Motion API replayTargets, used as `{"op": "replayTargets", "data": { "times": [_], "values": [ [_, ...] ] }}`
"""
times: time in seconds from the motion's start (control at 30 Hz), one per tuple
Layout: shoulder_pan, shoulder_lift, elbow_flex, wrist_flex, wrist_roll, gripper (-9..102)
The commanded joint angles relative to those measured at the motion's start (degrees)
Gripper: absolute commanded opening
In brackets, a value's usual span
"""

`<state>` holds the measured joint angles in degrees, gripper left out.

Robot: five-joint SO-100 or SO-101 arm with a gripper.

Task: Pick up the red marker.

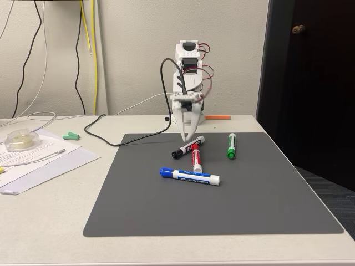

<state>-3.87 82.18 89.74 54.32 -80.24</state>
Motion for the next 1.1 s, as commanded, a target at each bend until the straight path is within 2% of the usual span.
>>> {"op": "replayTargets", "data": {
  "times": [0.0, 0.47, 0.73, 1.07],
  "values": [
    [-0.97, -3.96, -8.53, 7.82, -0.79, 0],
    [-4.04, -7.29, -8.09, 9.14, 0.62, 6],
    [-3.87, -7.21, -8.44, 6.33, -0.88, 21],
    [-1.93, -8.88, -8.61, -0.18, -8.17, 30]
  ]
}}
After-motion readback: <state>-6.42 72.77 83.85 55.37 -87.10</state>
